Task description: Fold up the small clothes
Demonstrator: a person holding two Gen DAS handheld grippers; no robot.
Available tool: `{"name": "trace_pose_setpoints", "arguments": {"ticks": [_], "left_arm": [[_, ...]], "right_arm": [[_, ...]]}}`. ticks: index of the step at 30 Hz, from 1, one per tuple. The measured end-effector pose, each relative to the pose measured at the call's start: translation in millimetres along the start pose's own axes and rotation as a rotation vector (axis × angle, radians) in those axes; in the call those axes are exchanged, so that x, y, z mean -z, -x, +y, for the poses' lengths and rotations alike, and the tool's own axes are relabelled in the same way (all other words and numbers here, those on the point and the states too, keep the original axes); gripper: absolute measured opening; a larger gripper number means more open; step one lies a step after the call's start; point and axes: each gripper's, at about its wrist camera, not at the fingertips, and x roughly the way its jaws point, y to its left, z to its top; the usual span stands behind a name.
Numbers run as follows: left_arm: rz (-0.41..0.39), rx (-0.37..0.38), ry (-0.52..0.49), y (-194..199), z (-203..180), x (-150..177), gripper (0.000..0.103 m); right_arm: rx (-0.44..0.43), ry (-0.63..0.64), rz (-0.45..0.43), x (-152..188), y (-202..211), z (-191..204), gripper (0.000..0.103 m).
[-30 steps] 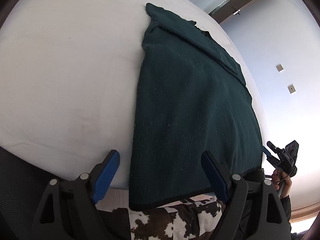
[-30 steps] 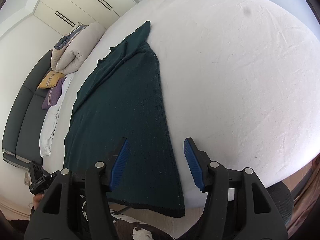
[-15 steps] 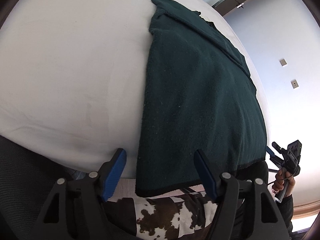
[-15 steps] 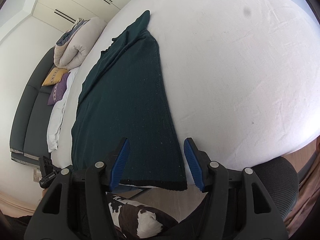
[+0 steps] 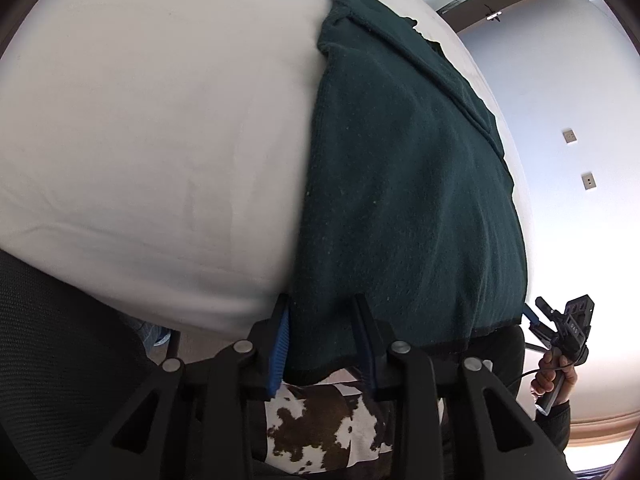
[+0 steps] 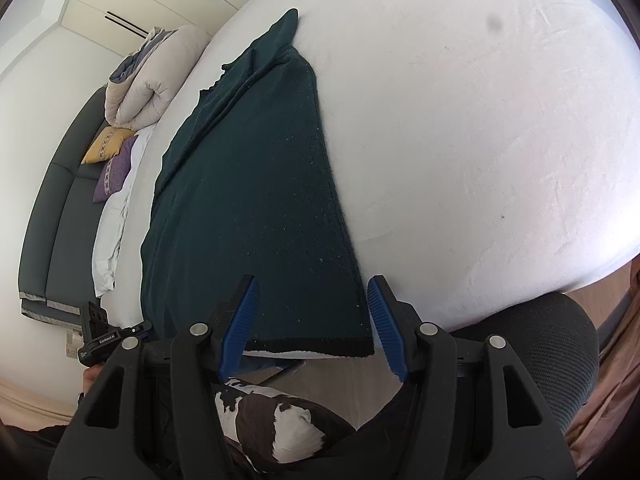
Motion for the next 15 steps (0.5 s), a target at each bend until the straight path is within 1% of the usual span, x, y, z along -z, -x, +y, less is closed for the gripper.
{"name": "trace_pose_setpoints", "arguments": {"ticks": [1,2,9,14,15], "left_arm": [[-0.002,-0.021,-0.017,0.1,-2.9,0.7,0.018],[0.002,-0.019,-0.025,-0.2,-3.6,1.1,0.005],[-0.013,0.008,-0.024,6.1,-6.1,1.7,0.005],[-0.026,0.031,-0.017,10.7,-6.3,2.0,0.005],[-0.031,0.037,-0.013,12.4,-5.1,2.2,0.005]], "right_arm": [[0.005,0.0,0.003,0.3,0.0,-0.4,0.055],[0.012,0.002,0.009,0.9,0.0,-0.3,0.055],[0.041,0.011,0.048,1.9,0.4,-5.8,0.055],[0.017,-0.005,0.078,-1.2,-7.1,-11.0,0.054],[0.009,-0.016,0.083,-2.3,-9.1,-13.3,0.052]]}}
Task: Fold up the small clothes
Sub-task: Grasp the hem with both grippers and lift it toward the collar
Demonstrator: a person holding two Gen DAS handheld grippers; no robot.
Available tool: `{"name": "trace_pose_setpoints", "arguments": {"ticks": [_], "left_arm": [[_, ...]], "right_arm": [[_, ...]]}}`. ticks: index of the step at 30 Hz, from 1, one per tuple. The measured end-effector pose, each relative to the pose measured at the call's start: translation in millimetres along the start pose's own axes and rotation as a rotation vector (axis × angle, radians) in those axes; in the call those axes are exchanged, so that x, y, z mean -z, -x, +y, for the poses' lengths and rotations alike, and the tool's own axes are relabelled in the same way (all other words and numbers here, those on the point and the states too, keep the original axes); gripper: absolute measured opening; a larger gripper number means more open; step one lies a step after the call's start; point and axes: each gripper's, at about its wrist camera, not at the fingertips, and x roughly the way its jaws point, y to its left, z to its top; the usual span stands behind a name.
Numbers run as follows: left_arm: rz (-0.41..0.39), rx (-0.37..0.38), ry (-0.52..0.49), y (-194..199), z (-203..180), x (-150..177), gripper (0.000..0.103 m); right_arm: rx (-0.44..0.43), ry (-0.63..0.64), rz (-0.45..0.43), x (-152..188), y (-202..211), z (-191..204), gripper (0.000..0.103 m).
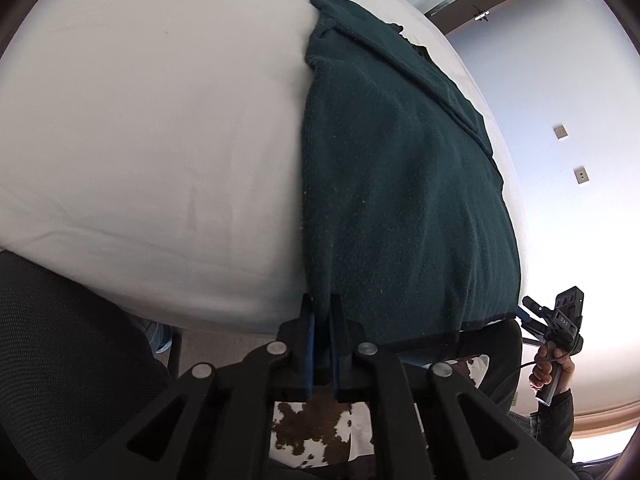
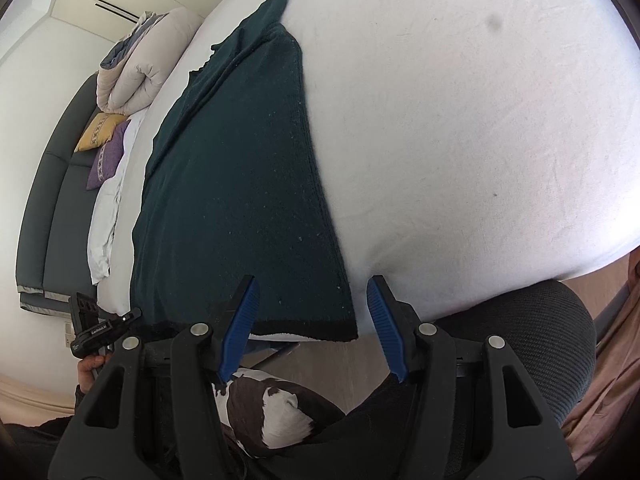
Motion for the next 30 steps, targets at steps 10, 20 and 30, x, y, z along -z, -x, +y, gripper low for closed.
{"name": "trace_pose_setpoints", "arguments": {"ticks": [10,20,30], "left_arm": [[-0.012,0.05,0.011,7.0,3.0,1.6,0.005],[-0.072,0.204,0.051,37.5,1.8,-8.0,0.005],[-0.186,0.333,0.073,68.8,-11.2,-42.8,0.005]], "right_arm": [[-0.039,-0.02,0.037,2.1,-6.0,-3.8,0.011],[-0.145,0.007,-0.029,-2.6,14.2,25.0,0.006],[-0.341,-0.035,-0.128,-54.8,21.9,67.3,0.006]]}}
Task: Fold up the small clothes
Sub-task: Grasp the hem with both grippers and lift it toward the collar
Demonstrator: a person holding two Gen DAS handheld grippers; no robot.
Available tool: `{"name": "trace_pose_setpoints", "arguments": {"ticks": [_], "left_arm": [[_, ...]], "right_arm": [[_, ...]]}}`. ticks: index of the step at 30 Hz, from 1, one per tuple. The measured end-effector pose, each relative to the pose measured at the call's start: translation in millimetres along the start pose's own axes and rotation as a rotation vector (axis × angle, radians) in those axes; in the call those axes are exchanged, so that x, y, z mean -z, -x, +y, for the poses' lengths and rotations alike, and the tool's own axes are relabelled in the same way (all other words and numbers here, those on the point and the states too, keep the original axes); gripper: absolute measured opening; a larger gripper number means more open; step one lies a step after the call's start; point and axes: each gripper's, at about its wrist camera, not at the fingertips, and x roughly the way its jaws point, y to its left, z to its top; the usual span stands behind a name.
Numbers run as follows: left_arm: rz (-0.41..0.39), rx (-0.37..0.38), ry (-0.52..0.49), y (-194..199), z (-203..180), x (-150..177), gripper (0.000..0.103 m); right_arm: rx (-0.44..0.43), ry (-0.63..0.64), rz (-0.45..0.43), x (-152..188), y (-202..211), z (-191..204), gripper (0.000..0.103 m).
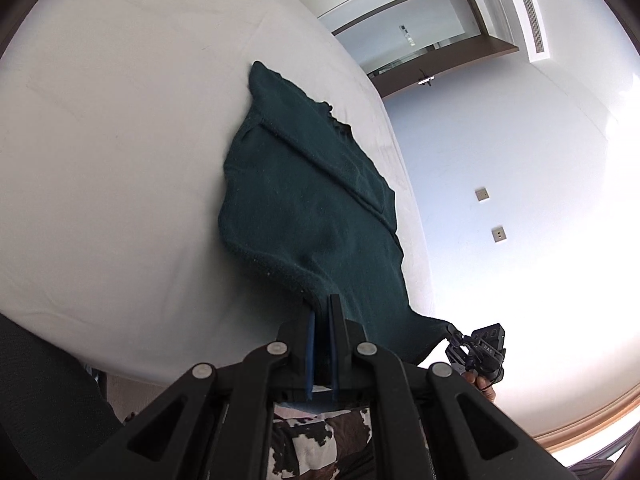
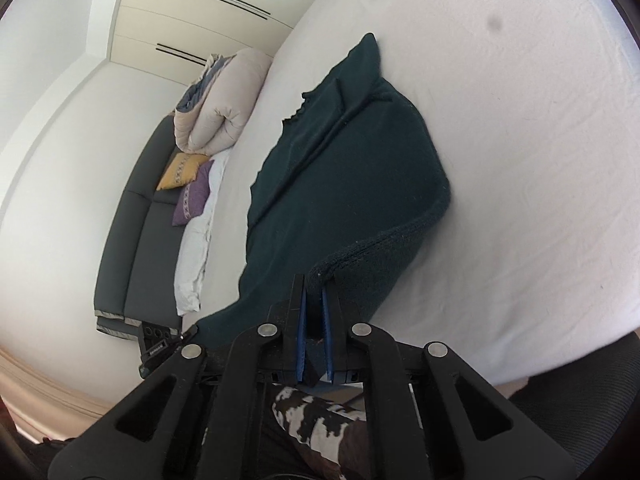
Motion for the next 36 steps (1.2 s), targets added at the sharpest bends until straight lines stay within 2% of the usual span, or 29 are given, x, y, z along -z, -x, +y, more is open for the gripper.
{"name": "trace_pose_setpoints", "arguments": {"ticks": [5,10,16,21,29,36], "left_arm": [[-0.043,0.046,0.026,-2.4,-2.5,-24.1,0.005],[-0.087,0.059,0.019,-11.5,-12.0,-58.5,0.005],[-0.122,0.055,0.007,-34.0,-22.9,-112.6,0.005],[-0.155,0.069,0.048,-55.9,-17.6,-164.3,0.005],[-0.163,0.052,0.103,-103.3,-4.4,-233.3,0.005],[-0.155,-0.03,0.131,-155.5,16.2,-288.9,0.005]], "right_arm": [[-0.016,0.0,-0.039,-35.4,-19.7,15.3,0.006],[-0.019,0.01,-0.071,-79.1,-40.6,27.3,0.006],[0.009,0.009,-0.111,-135.8,-66.5,31.2,0.006],[0.036,0.016,-0.143,-185.7,-91.1,32.2,0.006],[0.089,-0.003,-0.191,-268.0,-136.2,19.9,0.006],[0.164,-0.047,-0.21,-327.8,-190.4,-8.4,0.006]]}}
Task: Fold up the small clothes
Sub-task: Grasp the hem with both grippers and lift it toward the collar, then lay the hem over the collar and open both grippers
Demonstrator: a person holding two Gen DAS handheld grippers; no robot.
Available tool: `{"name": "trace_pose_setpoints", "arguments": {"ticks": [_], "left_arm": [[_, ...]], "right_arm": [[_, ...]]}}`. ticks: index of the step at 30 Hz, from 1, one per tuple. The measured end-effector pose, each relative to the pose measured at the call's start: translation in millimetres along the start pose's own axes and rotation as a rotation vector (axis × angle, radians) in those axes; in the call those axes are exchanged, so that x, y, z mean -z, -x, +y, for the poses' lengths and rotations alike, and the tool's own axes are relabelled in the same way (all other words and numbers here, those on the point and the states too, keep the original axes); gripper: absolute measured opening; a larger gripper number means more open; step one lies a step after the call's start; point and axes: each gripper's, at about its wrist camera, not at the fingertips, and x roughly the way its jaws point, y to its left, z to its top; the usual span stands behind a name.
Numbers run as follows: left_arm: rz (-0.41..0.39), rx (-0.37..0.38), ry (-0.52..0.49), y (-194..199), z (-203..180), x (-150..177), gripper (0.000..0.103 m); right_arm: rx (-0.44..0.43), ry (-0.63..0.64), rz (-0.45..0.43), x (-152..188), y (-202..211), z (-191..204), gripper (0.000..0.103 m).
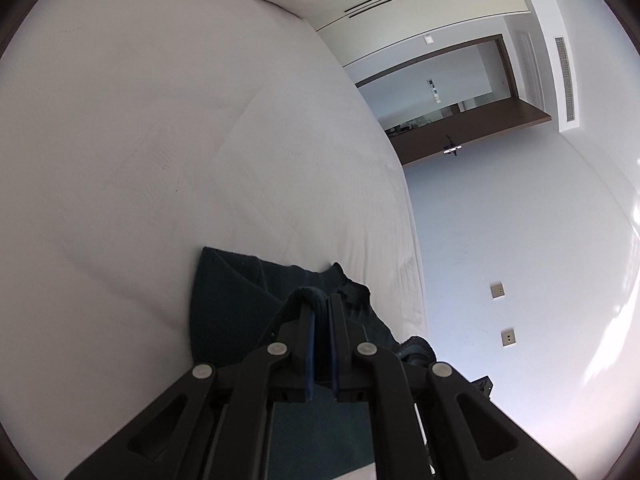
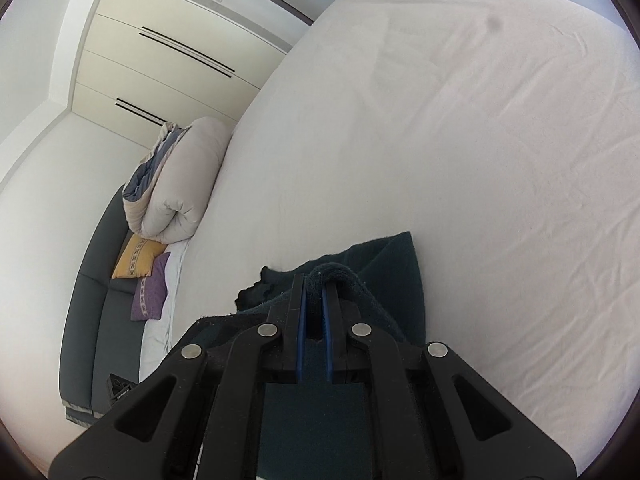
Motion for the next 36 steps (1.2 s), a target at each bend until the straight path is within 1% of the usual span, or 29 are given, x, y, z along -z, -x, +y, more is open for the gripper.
{"name": "trace_pose_setpoints", "arguments": {"ticks": [3,4,5,6,7,8,9,10,11,12,13,14,16,17,18,21,23,25,26,27,28,29,30,31,32,33,34,35,36], "left_arm": [[0.01,-0.028,0.051,-26.9,19.0,-10.3,0.007],[0.006,-0.054,0.065,-32.5,25.7,-12.6,0.007],[-0.002,-0.073,0.089,-34.8,32.9,-13.5,0.021],[-0.009,-0.066,0.12,-34.3,40.4,-13.7,0.041],[-0.024,-0.039,0.141,-30.7,46.0,-12.2,0.047],[-0.035,-0.033,0.141,-25.9,48.8,-9.1,0.051],[-0.032,-0.048,0.124,-22.0,48.3,-4.6,0.051],[-0.021,-0.06,0.099,-19.3,46.2,0.3,0.051],[-0.008,-0.07,0.071,-16.2,43.0,6.7,0.055],[0.002,-0.082,0.042,-13.3,38.5,14.5,0.062],[0.008,-0.095,0.008,-9.9,33.5,24.2,0.065],[0.011,-0.114,-0.026,-6.8,30.0,32.5,0.071],[0.007,-0.172,-0.09,-1.7,24.5,48.9,0.076],[0.005,-0.189,-0.119,-0.2,22.5,55.9,0.08],[0.008,-0.199,-0.145,-0.5,21.2,62.5,0.081],[0.043,-0.211,-0.197,-6.6,19.9,76.3,0.081],[0.061,-0.245,-0.226,-14.1,19.0,83.3,0.081],[0.076,-0.273,-0.246,-18.2,21.6,91.4,0.078],[0.082,-0.279,-0.25,-19.1,23.3,95.0,0.072],[0.091,-0.276,-0.252,-18.8,24.5,98.9,0.064],[0.099,-0.27,-0.254,-18.5,25.5,102.3,0.059],[0.107,-0.275,-0.259,-18.5,26.0,105.6,0.05],[0.101,-0.287,-0.269,-16.0,26.4,107.8,0.041],[0.092,-0.295,-0.277,-13.4,27.1,109.5,0.036],[0.087,-0.299,-0.274,-10.7,29.0,110.5,0.028],[0.08,-0.296,-0.266,-7.1,31.0,110.9,0.022],[0.073,-0.291,-0.26,-3.7,32.7,111.5,0.021],[0.069,-0.292,-0.263,-1.2,33.0,112.5,0.019],[0.065,-0.3,-0.272,1.4,32.6,113.9,0.019]], "right_arm": [[0.043,-0.035,0.003,-14.3,-32.5,-14.3,0.006],[0.048,-0.054,0.002,-17.7,-41.8,-20.2,0.007],[0.055,-0.078,0.01,-21.2,-50.0,-26.2,0.007],[0.072,-0.095,0.021,-21.8,-56.3,-31.4,0.009],[0.084,-0.091,0.021,-22.8,-60.6,-32.7,0.014],[0.087,-0.065,0.012,-23.0,-61.8,-30.6,0.017],[0.098,-0.029,-0.005,-21.8,-61.4,-26.5,0.03],[0.112,0.004,-0.022,-20.0,-58.2,-22.1,0.053],[0.134,0.023,-0.042,-17.8,-53.2,-18.6,0.066],[0.15,0.026,-0.068,-16.1,-47.3,-17.1,0.079],[0.154,0.031,-0.092,-16.1,-40.8,-16.0,0.079],[0.152,0.039,-0.099,-16.3,-34.2,-15.4,0.079],[0.159,0.067,-0.084,-13.6,-25.9,-11.5,0.079],[0.17,0.093,-0.068,-10.2,-23.8,-8.4,0.079],[0.184,0.125,-0.05,-5.0,-22.0,-4.1,0.079],[0.248,0.235,0.008,14.2,-20.0,2.9,0.076],[0.293,0.299,0.042,29.5,-24.2,7.6,0.072],[0.337,0.349,0.073,46.9,-28.2,12.7,0.068],[0.355,0.369,0.086,54.0,-28.4,11.0,0.066],[0.371,0.387,0.097,68.0,-19.7,0.7,0.061],[0.383,0.399,0.104,74.4,-19.4,-0.4,0.054],[0.39,0.407,0.111,83.3,-15.7,-1.0,0.05],[0.396,0.415,0.116,90.1,-11.7,-0.7,0.038],[0.405,0.42,0.115,93.0,-11.9,-0.4,0.031],[0.413,0.424,0.113,95.3,-11.2,0.2,0.031],[0.415,0.429,0.107,95.4,-12.8,0.9,0.028],[0.419,0.433,0.099,97.8,-11.1,1.9,0.025],[0.424,0.44,0.091,100.6,-7.1,2.9,0.024],[0.434,0.45,0.084,102.2,-4.9,4.7,0.023]]}}
